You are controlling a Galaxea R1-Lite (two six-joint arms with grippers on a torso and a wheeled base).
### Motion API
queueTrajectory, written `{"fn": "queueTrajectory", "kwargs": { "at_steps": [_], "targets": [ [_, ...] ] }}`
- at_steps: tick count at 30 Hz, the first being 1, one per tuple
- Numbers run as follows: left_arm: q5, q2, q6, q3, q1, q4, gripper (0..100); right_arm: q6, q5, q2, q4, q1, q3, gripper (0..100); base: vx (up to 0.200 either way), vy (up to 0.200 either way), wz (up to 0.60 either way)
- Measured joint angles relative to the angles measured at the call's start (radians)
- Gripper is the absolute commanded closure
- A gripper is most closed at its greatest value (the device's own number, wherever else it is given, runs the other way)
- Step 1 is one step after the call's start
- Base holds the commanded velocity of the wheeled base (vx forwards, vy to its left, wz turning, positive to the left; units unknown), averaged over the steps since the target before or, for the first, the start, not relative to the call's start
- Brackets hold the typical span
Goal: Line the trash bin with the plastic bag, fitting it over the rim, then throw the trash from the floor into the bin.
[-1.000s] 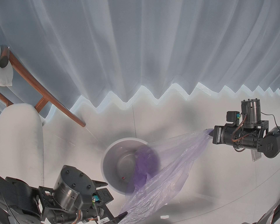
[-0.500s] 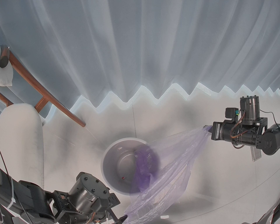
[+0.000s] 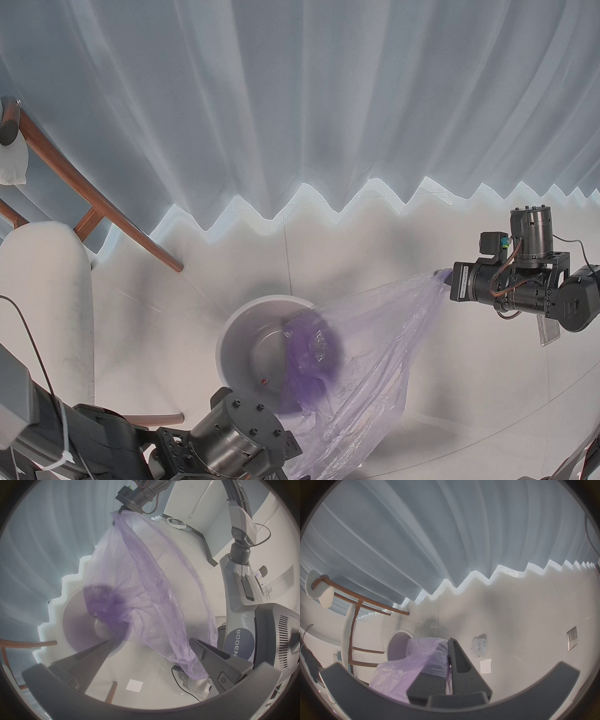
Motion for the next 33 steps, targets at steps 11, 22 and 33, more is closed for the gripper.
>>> {"fn": "queueTrajectory", "kwargs": {
  "at_steps": [11,22,33],
  "targets": [
    [0.0,0.106,0.0,-0.026,-0.02,-0.022,0,-0.001,0.0,0.001,0.0,-0.001,-0.005,100,0.0,0.0,0.0],
    [0.004,0.253,-0.043,-0.172,-0.043,-0.043,100,0.0,0.0,0.002,0.0,-0.001,-0.014,100,0.0,0.0,0.0],
    [0.004,0.118,-0.071,-0.129,0.102,-0.046,100,0.0,0.001,0.0,-0.001,-0.005,-0.013,100,0.0,0.0,0.0]
  ]
}}
